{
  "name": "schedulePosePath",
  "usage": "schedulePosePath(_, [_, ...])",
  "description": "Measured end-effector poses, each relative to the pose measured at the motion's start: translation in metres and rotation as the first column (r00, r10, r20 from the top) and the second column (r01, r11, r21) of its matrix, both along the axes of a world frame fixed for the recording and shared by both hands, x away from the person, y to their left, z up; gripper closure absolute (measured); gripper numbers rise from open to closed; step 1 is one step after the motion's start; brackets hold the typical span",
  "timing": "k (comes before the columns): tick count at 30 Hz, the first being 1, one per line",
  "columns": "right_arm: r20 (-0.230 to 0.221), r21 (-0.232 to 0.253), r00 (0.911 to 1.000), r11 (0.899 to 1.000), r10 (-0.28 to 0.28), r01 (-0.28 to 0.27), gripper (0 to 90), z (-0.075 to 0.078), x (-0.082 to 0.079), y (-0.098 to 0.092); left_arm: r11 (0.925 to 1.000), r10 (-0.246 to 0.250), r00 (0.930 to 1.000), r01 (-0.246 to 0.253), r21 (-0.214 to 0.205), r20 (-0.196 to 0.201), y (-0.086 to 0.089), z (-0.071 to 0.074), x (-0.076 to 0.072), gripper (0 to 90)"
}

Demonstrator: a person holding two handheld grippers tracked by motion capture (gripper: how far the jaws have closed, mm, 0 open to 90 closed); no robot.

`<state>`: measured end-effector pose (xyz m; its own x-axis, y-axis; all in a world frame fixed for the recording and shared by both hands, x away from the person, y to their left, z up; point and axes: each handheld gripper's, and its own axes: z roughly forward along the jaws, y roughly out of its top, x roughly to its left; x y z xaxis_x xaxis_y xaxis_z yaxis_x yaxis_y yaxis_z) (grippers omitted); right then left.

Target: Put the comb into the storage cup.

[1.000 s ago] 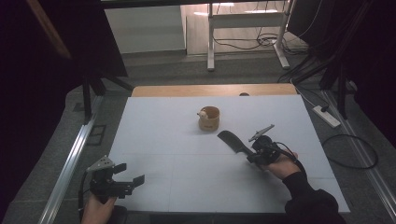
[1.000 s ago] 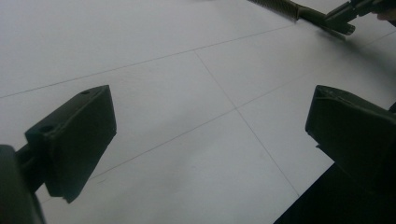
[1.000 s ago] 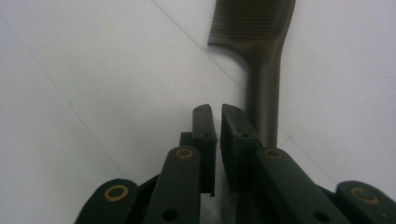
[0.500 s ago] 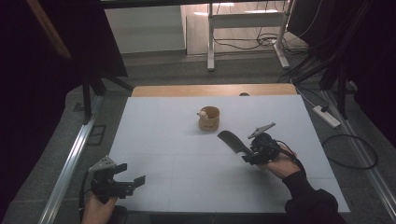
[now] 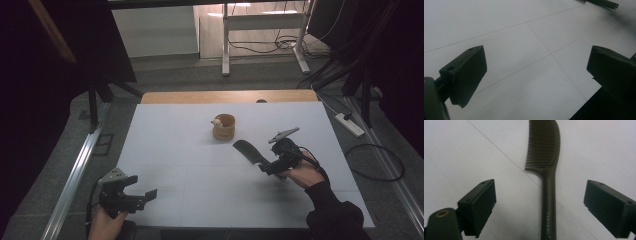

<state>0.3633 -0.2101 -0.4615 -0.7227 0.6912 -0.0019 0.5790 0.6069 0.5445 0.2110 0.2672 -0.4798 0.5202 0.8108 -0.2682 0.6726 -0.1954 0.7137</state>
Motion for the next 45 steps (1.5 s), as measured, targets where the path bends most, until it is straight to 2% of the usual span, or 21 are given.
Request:
schedulePosePath(7, [-0.010, -0.016, 0.9997, 1.000, -0.022, 0.022, 0.0, -0.001, 0.005, -0.004, 0.9997, -0.019, 0.9998, 0.019, 0.017, 0.000, -0.002, 0.000, 0.001, 3.5])
schedulePosePath(14, [-0.016, -0.021, 0.9988, 0.999, -0.046, 0.046, 0.0, -0.002, 0.009, -0.006, 0.9992, -0.032, 0.9995, 0.032, 0.024, -0.001, -0.004, 0.000, 0.001, 2.9])
schedulePosePath(18, [-0.019, -0.036, 0.9989, 0.998, -0.042, 0.042, 0.0, -0.005, 0.010, -0.005, 0.9992, -0.033, 0.9994, 0.033, 0.020, -0.005, -0.003, 0.000, 0.001, 2.8])
schedulePosePath(21, [-0.014, -0.053, 0.9993, 0.998, -0.034, 0.034, 0.0, -0.011, 0.012, -0.004, 0.9993, -0.033, 0.9994, 0.033, 0.018, -0.005, -0.003, 0.000, 0.001, 2.7])
schedulePosePath(26, [-0.048, -0.064, 0.9986, 0.998, -0.024, 0.021, 0.0, -0.022, 0.015, -0.004, 0.9993, -0.032, 0.9995, 0.033, 0.019, -0.006, -0.003, 0.000, 0.001, 2.6])
schedulePosePath(35, [-0.072, -0.093, 0.9972, 0.996, -0.020, 0.013, 0.0, -0.037, 0.021, -0.002, 0.9993, -0.034, 0.9994, 0.034, 0.016, -0.007, -0.003, 0.000, 0.001, 2.6])
schedulePosePath(45, [-0.094, -0.132, 0.9956, 0.991, -0.001, -0.012, 0.0, -0.048, 0.024, 0.001, 0.9993, -0.034, 0.9994, 0.034, 0.015, -0.008, -0.003, 0.000, 0.001, 2.6])
